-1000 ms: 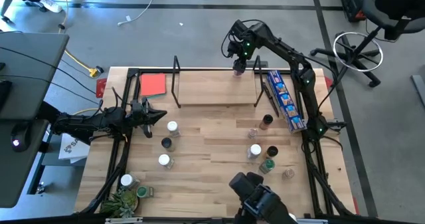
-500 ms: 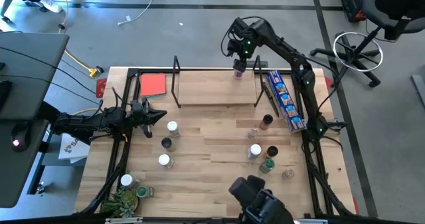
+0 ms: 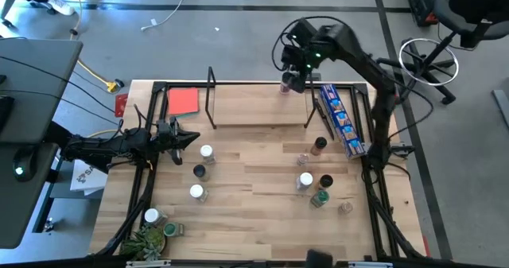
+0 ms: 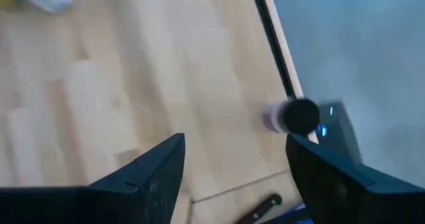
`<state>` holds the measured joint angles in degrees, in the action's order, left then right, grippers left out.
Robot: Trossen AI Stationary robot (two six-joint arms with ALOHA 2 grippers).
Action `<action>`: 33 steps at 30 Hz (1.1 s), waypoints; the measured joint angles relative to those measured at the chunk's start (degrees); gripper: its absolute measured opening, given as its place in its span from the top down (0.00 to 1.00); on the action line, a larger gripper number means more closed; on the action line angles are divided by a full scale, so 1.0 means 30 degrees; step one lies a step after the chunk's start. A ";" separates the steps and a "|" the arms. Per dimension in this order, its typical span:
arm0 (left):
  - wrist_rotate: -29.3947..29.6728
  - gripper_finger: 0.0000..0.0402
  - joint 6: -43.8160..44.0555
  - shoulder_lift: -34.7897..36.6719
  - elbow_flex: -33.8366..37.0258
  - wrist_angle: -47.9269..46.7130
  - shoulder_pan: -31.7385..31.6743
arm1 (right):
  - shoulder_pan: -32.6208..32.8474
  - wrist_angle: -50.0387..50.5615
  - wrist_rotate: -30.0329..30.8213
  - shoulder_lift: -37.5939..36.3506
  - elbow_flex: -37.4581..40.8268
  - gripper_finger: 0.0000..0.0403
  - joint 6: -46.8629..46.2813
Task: Shelf spices
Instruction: Put the top right black seasoning bottle on the shelf aligned with the other black seasoning bottle
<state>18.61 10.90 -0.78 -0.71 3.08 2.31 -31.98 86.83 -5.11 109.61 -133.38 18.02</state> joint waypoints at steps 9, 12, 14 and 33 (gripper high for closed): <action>0.0000 1.00 -0.0022 -0.0007 0.0000 -0.0033 -0.0007 | 0.3437 0.0921 -0.1289 -0.3902 0.0550 0.36 -0.2202; 0.0000 1.00 -0.0026 -0.0007 0.0000 -0.0040 -0.0004 | 0.4697 0.0989 -0.1629 -0.5044 0.2805 0.36 -0.3107; 0.0000 1.00 -0.0029 -0.0007 0.0000 -0.0040 -0.0005 | 0.5649 0.0874 -0.1878 -0.6027 0.5041 0.36 -0.3601; 0.0000 1.00 0.0017 -0.0007 0.0000 -0.0049 0.0000 | 0.8747 -0.4147 -0.2309 -1.2677 2.2809 0.34 -0.9058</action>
<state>18.61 10.95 -0.80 -0.71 2.93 2.31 -5.74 74.39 -12.04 71.58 -64.95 -9.15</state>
